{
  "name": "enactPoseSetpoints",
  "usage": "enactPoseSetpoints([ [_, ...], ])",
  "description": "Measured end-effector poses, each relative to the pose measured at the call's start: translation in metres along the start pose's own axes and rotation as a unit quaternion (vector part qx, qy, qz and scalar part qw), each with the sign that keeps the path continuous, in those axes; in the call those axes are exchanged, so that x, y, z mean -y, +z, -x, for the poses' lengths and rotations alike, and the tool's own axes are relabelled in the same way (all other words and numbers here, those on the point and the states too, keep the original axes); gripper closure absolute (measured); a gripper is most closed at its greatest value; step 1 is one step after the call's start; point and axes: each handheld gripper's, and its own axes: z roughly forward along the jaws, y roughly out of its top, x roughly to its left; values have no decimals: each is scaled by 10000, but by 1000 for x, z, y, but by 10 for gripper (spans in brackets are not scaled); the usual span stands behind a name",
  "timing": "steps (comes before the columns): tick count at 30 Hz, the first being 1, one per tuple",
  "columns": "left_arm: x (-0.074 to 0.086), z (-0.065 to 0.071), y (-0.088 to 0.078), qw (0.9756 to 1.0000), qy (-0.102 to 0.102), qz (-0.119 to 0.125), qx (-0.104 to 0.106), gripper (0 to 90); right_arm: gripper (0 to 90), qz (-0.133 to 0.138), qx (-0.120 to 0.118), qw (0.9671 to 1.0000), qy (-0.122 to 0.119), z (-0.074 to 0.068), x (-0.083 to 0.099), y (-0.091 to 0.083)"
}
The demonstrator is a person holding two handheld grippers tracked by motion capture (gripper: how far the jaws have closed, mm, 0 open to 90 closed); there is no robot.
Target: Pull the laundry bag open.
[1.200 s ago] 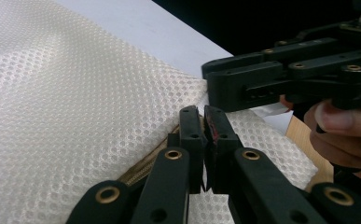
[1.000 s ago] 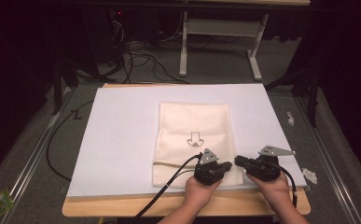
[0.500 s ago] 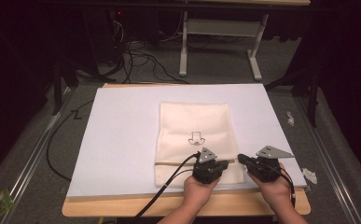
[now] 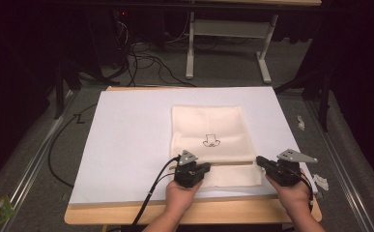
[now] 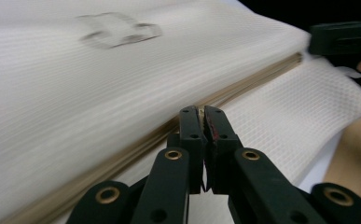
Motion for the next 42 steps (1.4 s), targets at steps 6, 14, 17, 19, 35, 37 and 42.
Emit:
enactPoseSetpoints([
  [6, -2, -26, -37, 9988, 165, -194, -407, 875, 878, -39, 85, 10000, -30, 4, 2, 0],
  [14, 18, -53, -69, 9935, 476, -388, -962, 873, 874, -150, 101, 9998, 115, 15, 8, 0],
  [17, 19, -57, -69, 9948, 447, -374, -830, 864, 860, -237, 139, 9995, -138, 4, 7, 7],
  [19, 19, -59, -71, 9957, 431, -314, -754, 838, 829, -221, 111, 9995, -173, 6, 8, 7],
  [35, 11, -115, -144, 9731, 923, 109, -2106, 218, 196, 447, 626, 9969, -145, 44, 14, -21],
  [37, 14, -125, -154, 9730, 700, 154, -2196, 176, 190, 494, 694, 9964, -61, 49, 15, -23],
  [42, 13, -131, -165, 9731, 521, 421, -2203, 156, 190, 435, 748, 9962, -84, 49, 15, -21],
])
